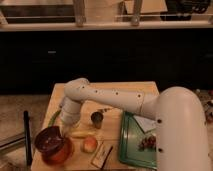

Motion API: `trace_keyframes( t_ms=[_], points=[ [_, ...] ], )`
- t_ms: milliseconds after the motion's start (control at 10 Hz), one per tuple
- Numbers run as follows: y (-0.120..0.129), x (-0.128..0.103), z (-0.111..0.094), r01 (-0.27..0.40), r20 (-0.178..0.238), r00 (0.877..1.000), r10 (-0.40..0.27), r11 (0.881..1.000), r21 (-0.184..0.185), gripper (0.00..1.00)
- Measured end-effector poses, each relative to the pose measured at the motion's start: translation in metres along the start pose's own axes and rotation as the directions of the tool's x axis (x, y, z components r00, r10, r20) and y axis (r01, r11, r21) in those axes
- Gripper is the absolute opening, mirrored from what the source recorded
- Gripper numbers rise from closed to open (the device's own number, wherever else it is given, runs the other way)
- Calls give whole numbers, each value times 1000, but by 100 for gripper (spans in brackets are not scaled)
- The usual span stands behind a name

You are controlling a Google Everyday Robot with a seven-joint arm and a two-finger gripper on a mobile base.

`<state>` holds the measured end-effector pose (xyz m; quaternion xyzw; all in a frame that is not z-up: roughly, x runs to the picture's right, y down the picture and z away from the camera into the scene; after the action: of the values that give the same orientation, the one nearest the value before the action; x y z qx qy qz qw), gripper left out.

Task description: Stack bowls on top of each other

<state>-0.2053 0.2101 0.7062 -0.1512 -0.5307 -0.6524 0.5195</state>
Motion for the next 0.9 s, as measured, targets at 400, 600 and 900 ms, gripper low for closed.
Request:
trace_keyframes(
  t_ms=[400,600,900],
  points=[
    [0,1,-1,2,8,1000,-1,1000,-5,70],
    [-1,2,-2,1,9,1000,-1,1000,-6,70],
    [-3,5,-5,1,8,1000,-1,1000,-23,70]
  ],
)
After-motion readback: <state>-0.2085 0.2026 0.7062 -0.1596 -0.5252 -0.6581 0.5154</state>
